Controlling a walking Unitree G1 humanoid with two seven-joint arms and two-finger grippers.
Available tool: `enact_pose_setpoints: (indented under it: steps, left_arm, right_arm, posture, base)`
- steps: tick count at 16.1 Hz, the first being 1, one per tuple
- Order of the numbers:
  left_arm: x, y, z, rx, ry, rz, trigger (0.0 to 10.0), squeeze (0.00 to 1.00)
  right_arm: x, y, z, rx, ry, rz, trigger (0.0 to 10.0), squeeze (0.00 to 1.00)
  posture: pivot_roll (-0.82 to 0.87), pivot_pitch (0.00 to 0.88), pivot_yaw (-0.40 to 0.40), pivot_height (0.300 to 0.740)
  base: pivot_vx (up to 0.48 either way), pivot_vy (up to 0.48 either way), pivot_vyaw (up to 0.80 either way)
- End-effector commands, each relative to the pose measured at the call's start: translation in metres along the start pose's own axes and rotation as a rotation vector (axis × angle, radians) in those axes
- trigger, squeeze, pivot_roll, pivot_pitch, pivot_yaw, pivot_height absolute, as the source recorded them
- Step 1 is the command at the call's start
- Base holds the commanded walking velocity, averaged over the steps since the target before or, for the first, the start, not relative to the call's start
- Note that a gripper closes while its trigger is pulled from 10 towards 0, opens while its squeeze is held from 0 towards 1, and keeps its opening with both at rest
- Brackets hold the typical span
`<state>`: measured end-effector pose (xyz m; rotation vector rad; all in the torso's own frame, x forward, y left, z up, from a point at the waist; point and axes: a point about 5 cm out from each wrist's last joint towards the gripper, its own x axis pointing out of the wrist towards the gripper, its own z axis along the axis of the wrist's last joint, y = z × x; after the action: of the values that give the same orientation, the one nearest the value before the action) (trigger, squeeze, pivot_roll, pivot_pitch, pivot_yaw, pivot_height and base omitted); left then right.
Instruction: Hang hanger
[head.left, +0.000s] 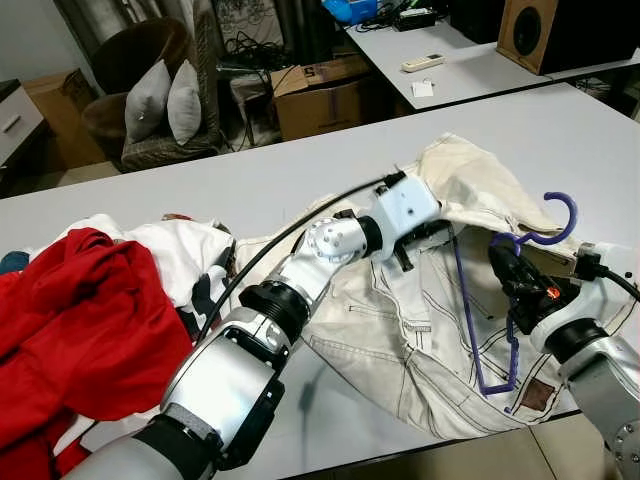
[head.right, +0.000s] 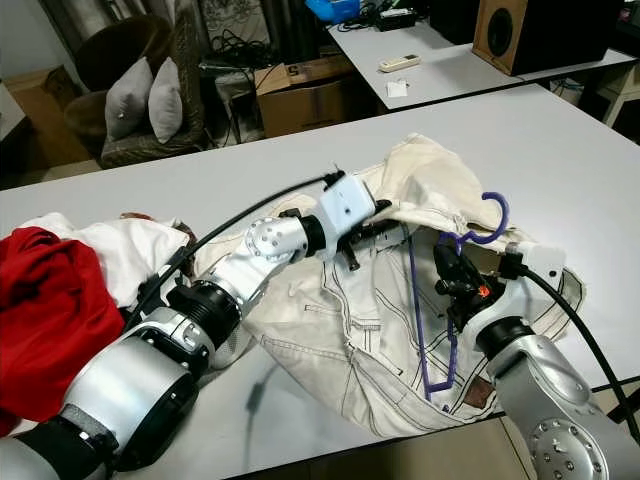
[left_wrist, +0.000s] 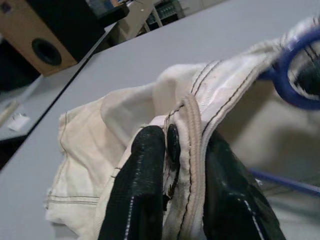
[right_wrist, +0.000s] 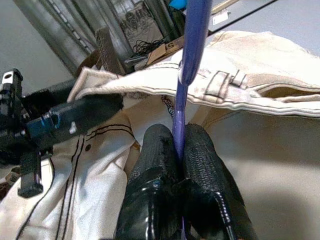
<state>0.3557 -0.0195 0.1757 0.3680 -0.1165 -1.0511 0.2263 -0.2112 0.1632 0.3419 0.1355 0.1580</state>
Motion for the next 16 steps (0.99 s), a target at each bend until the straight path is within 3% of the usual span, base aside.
enact_pose_setpoints:
  steps: [1,3,5,7,9,16]
  left_arm:
    - [-0.002,0.009,0.005,-0.024,-0.015,0.022,0.0,0.0]
    - [-0.003,0.022,0.02,-0.146,-0.089,0.06,0.0,0.0]
    - [-0.007,0.035,0.036,-0.204,-0.156,0.071,0.0,0.0]
    - [-0.015,0.052,0.048,-0.198,-0.185,0.11,0.0,0.0]
    - [-0.019,0.059,0.045,-0.177,-0.155,0.152,0.0,0.0]
    - [-0.019,0.059,0.045,-0.177,-0.155,0.152,0.0,0.0]
  right_arm:
    - [-0.001,0.005,0.001,0.013,-0.004,0.019,10.0,0.0]
    - [0.0,-0.003,-0.003,0.083,-0.002,-0.067,10.0,0.0]
    - [0.001,-0.015,-0.003,0.141,-0.027,-0.145,10.0,0.0]
    - [0.002,-0.025,0.003,0.164,-0.054,-0.185,10.0,0.0]
    - [0.002,-0.022,0.008,0.16,-0.072,-0.175,10.0,0.0]
    - [0.002,-0.022,0.008,0.16,-0.072,-0.175,10.0,0.0]
  posture:
    - [-0.19,0.0,0.172,0.74]
    - [-0.18,0.0,0.178,0.74]
    - [-0.17,0.0,0.181,0.74]
    - [-0.15,0.0,0.178,0.74]
    - [-0.14,0.0,0.176,0.74]
    - [-0.14,0.0,0.176,0.74]
  base:
    - [0.0,0.0,0.0]
    - [0.0,0.0,0.0]
    - [0.0,0.0,0.0]
    - [0.0,0.0,0.0]
    - [0.0,0.0,0.0]
    - [0.0,0.0,0.0]
